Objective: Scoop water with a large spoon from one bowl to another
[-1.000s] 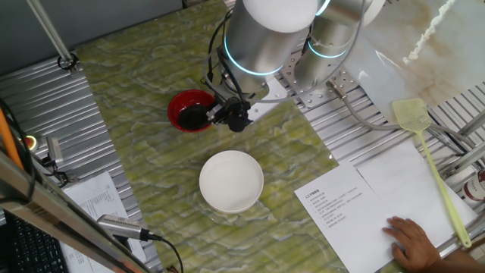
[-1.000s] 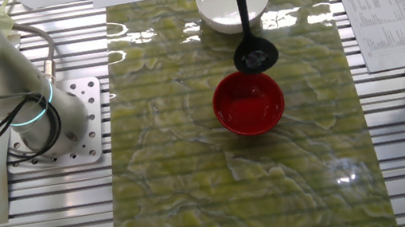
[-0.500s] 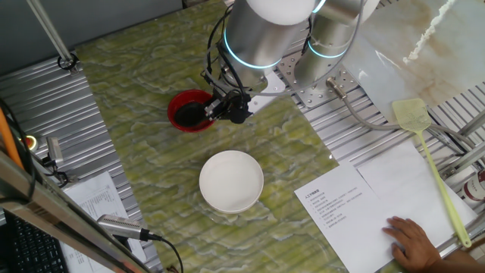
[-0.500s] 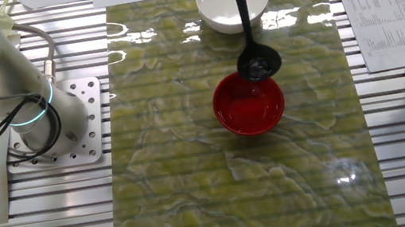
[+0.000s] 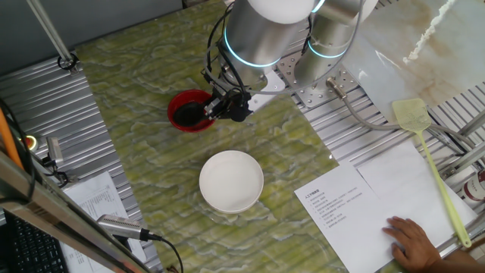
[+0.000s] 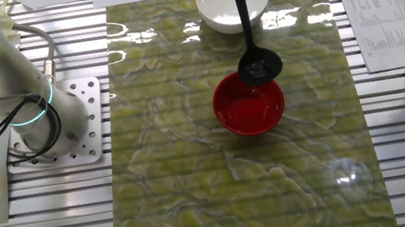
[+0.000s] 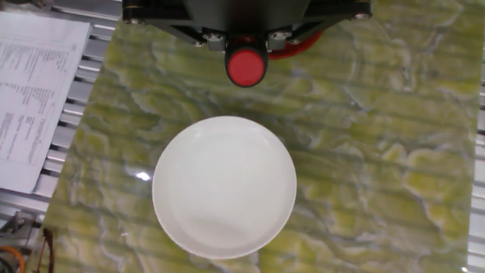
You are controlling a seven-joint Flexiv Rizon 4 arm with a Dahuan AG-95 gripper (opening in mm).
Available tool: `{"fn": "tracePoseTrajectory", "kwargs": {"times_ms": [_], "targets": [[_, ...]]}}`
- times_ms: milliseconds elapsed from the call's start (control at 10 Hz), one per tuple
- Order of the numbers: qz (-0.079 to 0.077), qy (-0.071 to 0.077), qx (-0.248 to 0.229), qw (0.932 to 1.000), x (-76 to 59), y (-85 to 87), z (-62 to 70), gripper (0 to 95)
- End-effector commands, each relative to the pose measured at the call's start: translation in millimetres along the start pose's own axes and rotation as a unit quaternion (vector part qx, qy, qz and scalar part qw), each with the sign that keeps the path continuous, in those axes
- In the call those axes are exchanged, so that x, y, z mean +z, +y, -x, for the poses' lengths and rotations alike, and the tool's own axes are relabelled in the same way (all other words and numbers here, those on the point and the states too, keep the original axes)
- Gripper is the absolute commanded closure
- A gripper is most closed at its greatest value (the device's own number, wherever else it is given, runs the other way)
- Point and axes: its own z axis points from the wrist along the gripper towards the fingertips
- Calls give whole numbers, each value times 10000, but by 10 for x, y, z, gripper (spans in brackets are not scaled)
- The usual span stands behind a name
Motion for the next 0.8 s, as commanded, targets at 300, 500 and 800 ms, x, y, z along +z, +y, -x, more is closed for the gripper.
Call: {"fn": "tracePoseTrajectory", "kwargs": {"times_ms": [300,500,800], "targets": [[-17,1,-12,10000,4,20,-15,950],[-45,24,-61,10000,24,24,-26,950],[-105,26,-84,9999,63,83,-101,950]]}}
